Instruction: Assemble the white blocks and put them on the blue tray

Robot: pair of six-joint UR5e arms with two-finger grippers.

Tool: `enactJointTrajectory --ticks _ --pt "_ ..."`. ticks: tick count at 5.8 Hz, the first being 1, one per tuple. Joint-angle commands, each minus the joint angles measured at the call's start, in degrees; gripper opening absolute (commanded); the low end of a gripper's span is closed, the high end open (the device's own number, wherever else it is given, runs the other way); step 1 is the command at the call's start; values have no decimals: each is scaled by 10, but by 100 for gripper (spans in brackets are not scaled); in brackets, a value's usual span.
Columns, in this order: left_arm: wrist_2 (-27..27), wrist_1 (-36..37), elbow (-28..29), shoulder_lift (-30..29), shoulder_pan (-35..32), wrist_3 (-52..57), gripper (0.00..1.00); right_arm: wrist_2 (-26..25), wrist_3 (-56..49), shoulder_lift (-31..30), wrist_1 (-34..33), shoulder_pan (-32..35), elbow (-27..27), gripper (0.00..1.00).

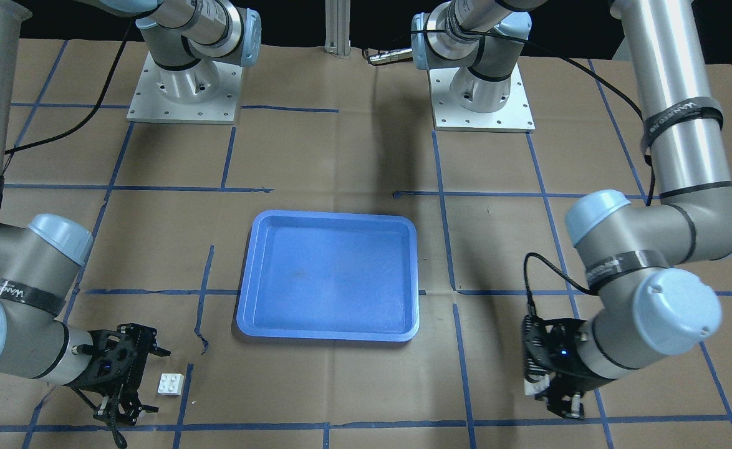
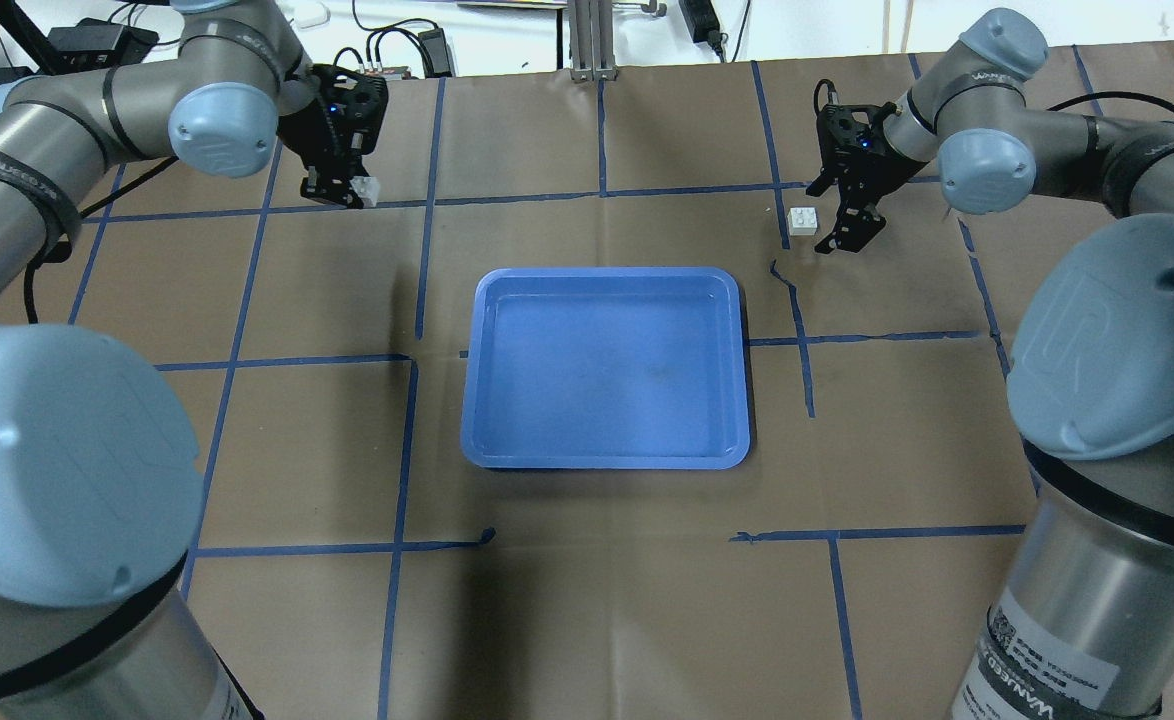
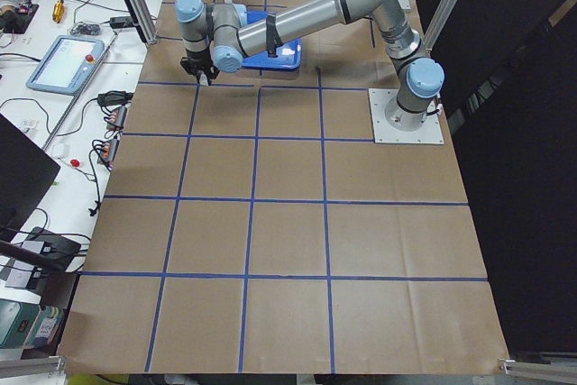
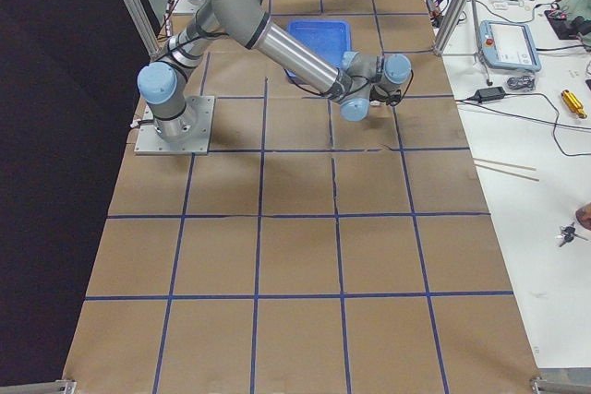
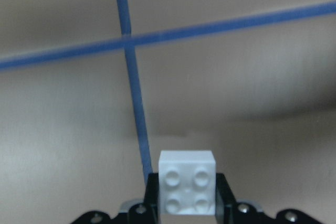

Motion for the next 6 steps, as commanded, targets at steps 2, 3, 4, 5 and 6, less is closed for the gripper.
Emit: enactJointTrajectory --ticks 2,3,4,5,6 --pt "-2 14 -138 94 -76 -66 0 1 0 -1 -10 0 -1 80" --pt "-2 29 -173 100 -85 -125 0 1 -1 -1 -10 0 -1 74" --pt "-1 46 -170 101 -137 -252 0 1 -1 -1 -10 0 -1 71" --pt "-1 67 -168 97 -174 -301 0 1 -1 -1 -10 0 -1 67" --pt "-1 69 -186 92 -185 -307 0 1 -1 0 -10 0 -1 61"
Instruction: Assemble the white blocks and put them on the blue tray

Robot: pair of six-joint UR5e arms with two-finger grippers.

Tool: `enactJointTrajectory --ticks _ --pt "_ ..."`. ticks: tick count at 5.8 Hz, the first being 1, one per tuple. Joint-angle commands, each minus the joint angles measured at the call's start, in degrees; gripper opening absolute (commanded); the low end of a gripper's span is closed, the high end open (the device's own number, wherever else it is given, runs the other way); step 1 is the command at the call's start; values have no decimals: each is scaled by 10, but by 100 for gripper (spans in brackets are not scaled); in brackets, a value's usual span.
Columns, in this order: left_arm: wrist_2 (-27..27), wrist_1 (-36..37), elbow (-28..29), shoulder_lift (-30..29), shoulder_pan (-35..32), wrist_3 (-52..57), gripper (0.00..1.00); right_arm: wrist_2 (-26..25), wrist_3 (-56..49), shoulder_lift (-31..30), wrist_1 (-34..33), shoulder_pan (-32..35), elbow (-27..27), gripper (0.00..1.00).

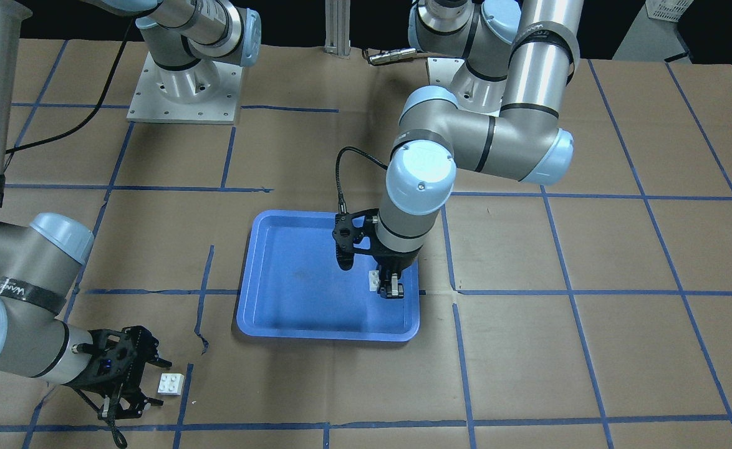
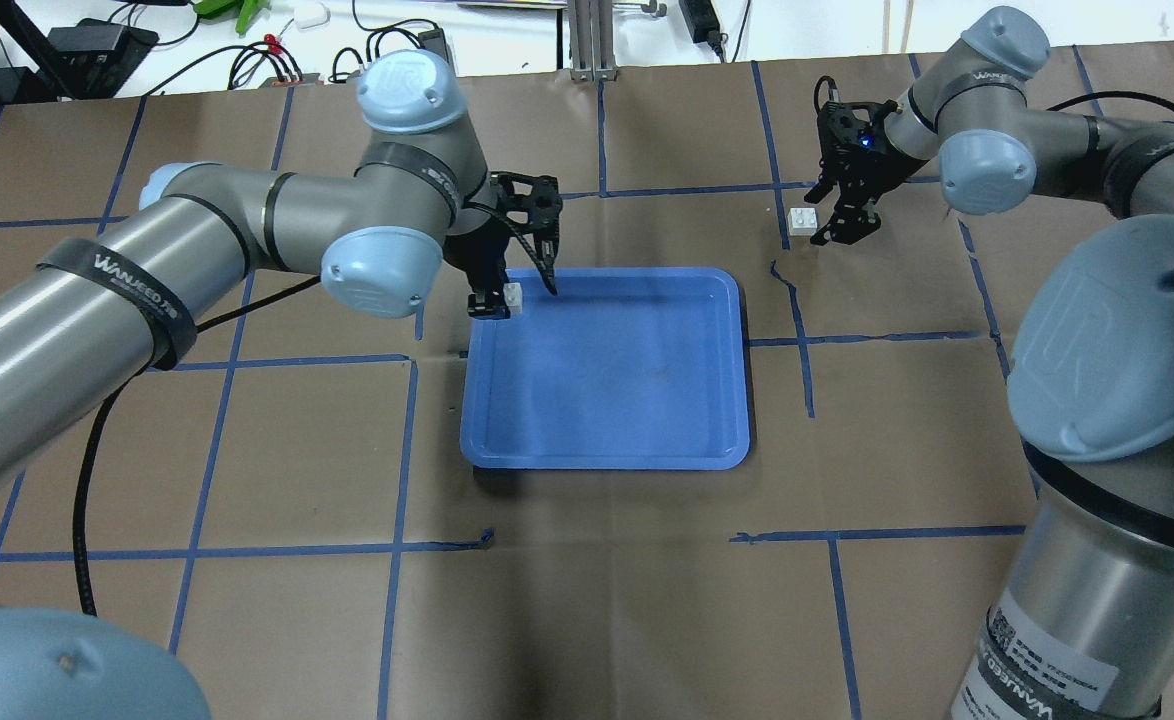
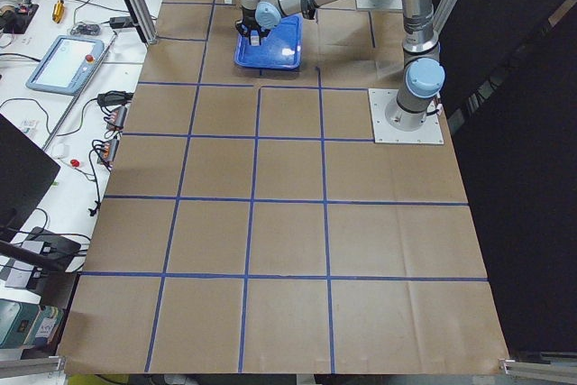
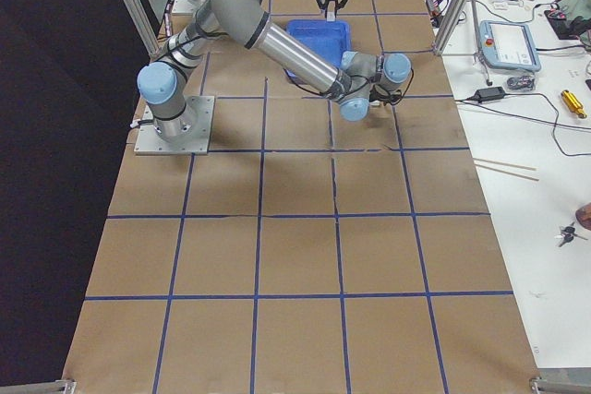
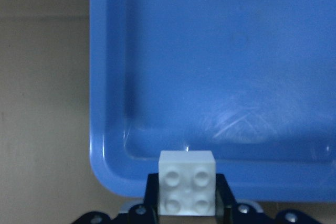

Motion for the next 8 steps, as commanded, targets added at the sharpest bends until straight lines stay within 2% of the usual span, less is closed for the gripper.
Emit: enactJointTrajectory --ticks 1,3,5,6,8 --pt "2 10 -19 -5 -48 -49 0 0 0 0 0 0 0 52" --pt "9 46 -26 -36 -76 -76 0 0 0 -1 1 0 -1 38" --pt "9 99 -30 -73 -82 -109 5 -2 0 -2 1 0 -4 25" --pt "10 98 -31 -63 -83 -108 11 -2 1 -3 1 0 -4 23" --pt "11 94 -32 -54 -83 -110 13 -6 10 -13 11 1 -34 23"
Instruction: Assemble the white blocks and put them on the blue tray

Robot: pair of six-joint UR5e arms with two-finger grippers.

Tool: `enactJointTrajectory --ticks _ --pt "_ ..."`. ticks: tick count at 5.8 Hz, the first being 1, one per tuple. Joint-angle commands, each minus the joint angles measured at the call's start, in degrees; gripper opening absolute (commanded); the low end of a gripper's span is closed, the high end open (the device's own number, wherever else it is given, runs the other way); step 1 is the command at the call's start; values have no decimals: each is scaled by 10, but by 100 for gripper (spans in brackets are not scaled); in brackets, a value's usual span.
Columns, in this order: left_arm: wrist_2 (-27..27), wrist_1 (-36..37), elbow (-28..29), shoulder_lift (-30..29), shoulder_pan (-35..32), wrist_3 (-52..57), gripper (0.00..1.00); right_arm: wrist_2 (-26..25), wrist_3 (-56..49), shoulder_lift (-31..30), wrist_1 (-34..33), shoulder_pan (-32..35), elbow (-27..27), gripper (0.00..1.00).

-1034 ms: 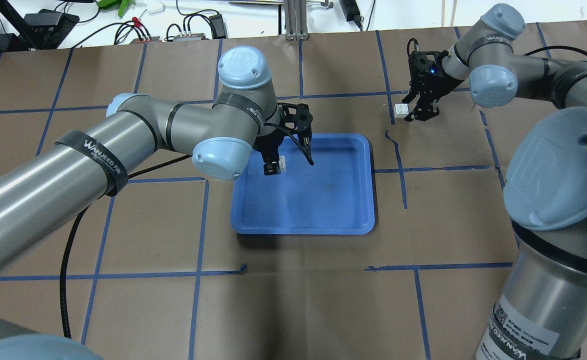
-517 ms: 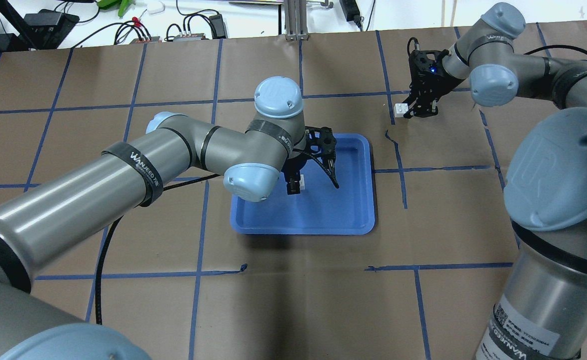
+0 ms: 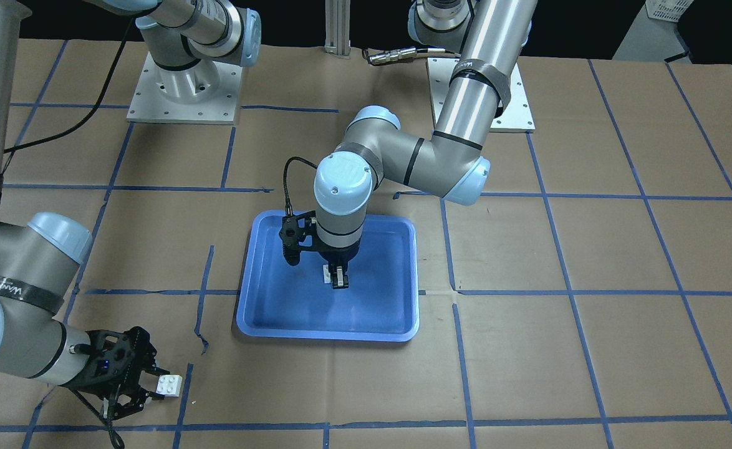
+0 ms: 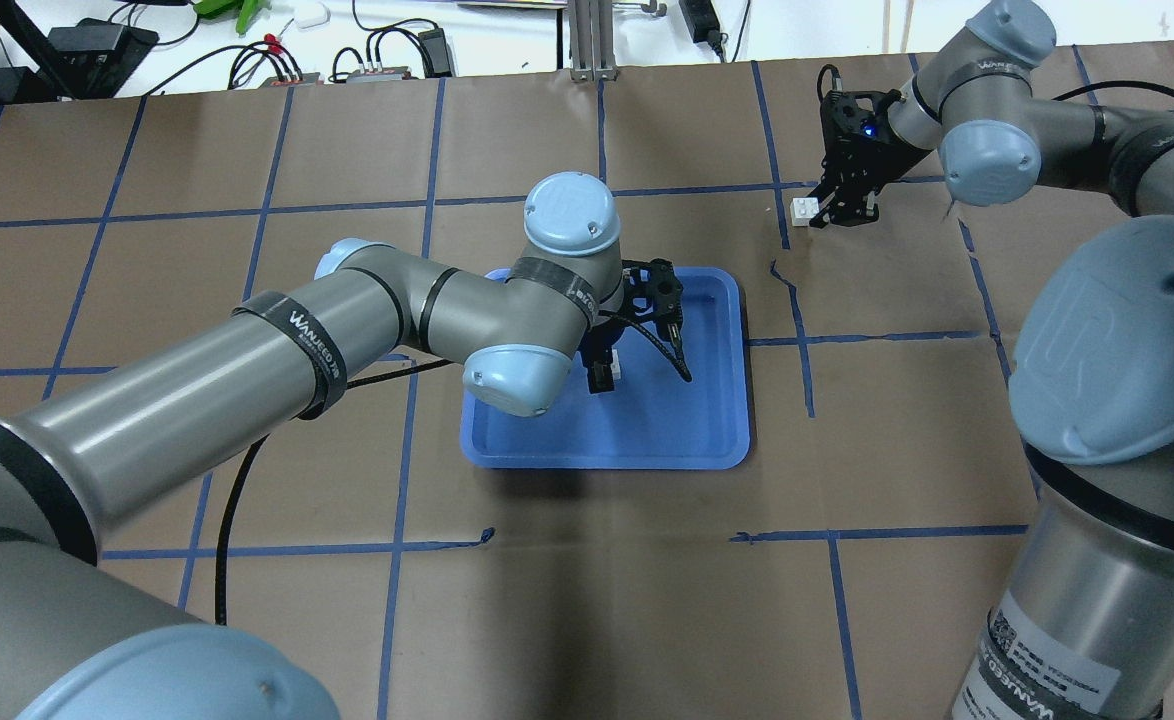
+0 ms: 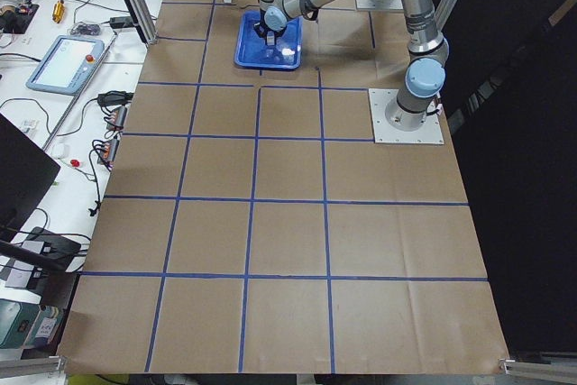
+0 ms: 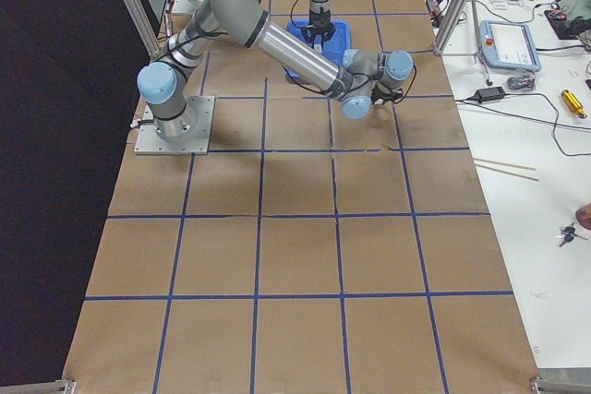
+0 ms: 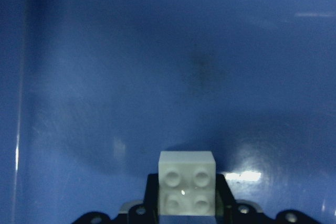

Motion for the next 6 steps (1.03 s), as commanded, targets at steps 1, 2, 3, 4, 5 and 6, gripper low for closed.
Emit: enactJointTrajectory --ticks 1,2,3,4,5,6 --pt "1 -2 -2 7 0 0 15 -6 7 -30 13 2 -14 23" --pt "1 -10 -11 15 1 1 17 -4 7 -74 70 2 -14 23" --pt "-1 -4 -46 29 4 4 17 -5 7 -109 100 3 -3 23" --pt "1 -4 -51 32 6 5 17 -7 8 -134 103 8 27 23" --pt "1 -4 -45 28 6 5 17 -7 31 -168 102 16 66 23" --pt "0 -3 -43 24 6 4 18 -7 43 -189 101 34 88 23"
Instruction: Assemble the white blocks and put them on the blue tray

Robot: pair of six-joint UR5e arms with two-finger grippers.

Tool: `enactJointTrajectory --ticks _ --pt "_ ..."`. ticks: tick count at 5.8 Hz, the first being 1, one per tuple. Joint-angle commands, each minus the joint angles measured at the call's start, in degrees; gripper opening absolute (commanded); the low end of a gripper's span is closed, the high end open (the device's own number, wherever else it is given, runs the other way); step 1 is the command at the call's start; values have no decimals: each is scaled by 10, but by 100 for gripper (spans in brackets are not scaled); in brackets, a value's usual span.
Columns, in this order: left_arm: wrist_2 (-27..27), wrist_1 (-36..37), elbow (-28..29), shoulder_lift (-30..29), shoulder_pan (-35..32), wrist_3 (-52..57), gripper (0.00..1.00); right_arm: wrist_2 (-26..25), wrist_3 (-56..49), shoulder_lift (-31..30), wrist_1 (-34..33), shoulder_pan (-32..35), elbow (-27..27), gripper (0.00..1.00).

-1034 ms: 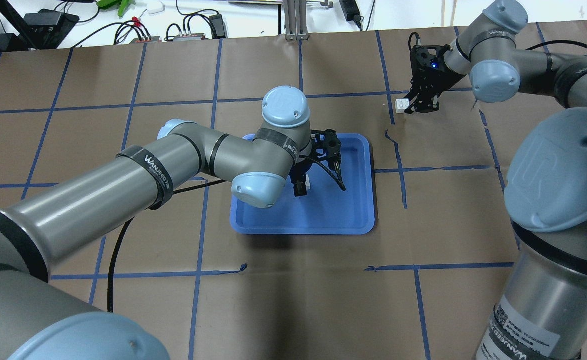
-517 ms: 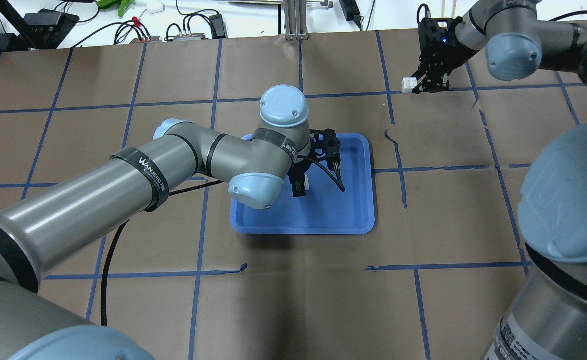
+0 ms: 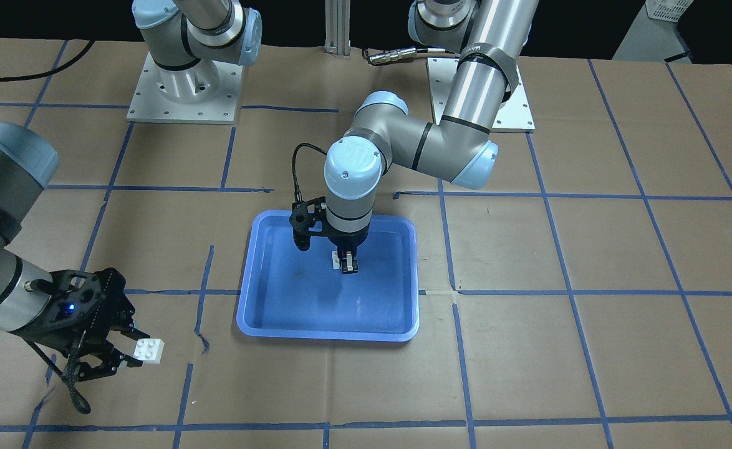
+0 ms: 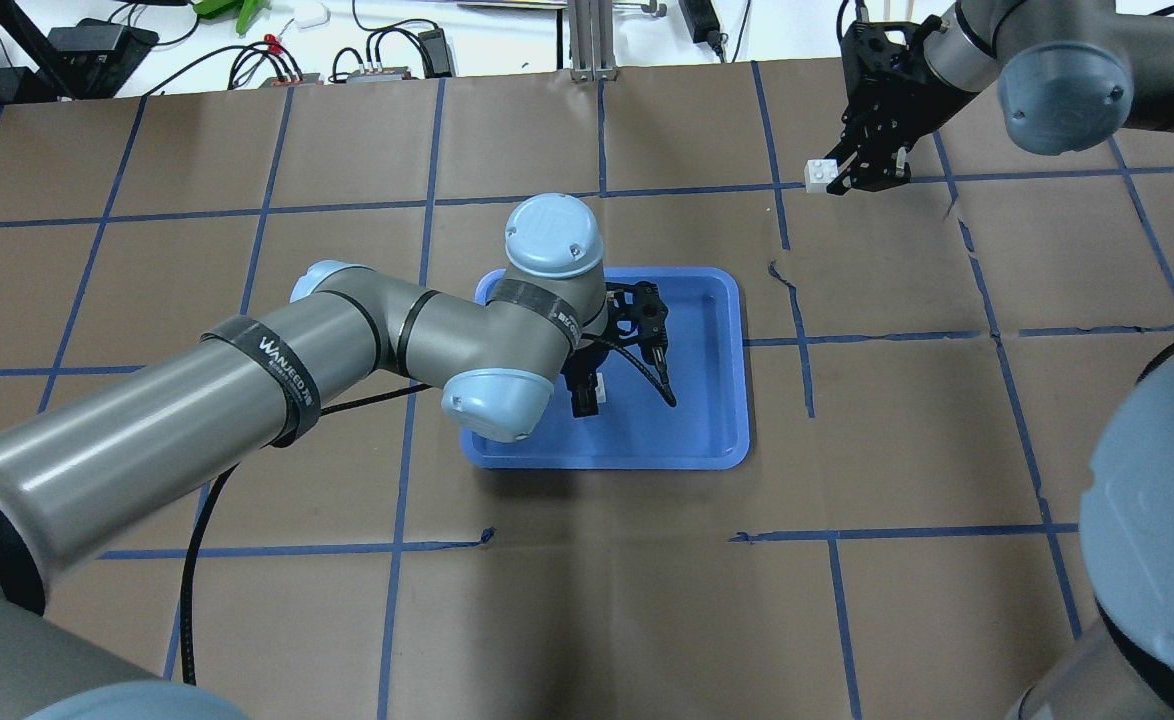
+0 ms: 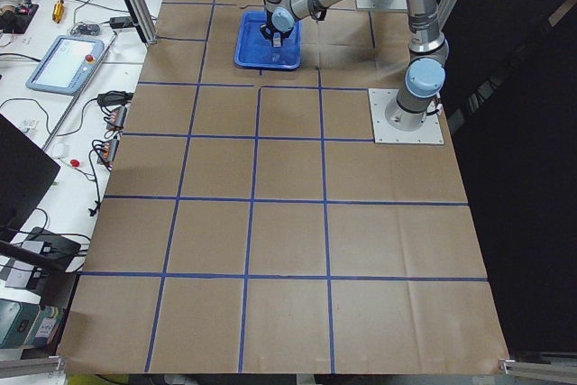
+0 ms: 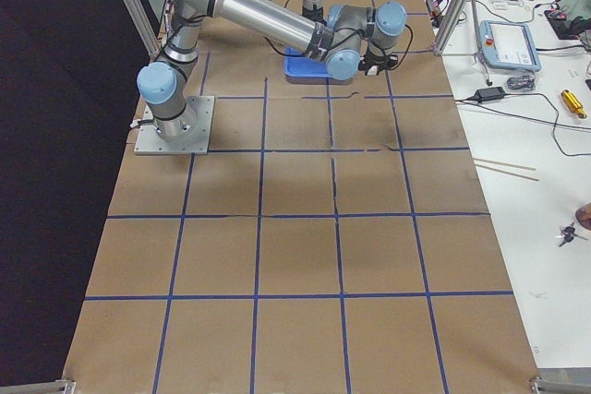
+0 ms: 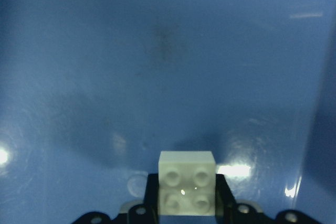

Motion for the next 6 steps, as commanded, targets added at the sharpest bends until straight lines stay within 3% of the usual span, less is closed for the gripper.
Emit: enactJointTrajectory --ticks 1,2,3,5,6 --pt "-1 1 5 -4 0 -1 27 -2 35 -30 -8 36 40 23" --pt "-1 1 5 -5 0 -1 72 -2 41 -32 -9 44 45 24" --pt "0 -1 5 -1 0 -3 94 -2 39 -33 -10 46 56 24" --pt "-2 -23 10 45 29 -5 98 -1 37 -54 -11 47 79 24" --pt "-4 -98 23 93 51 -8 98 -1 36 -64 -11 48 94 24"
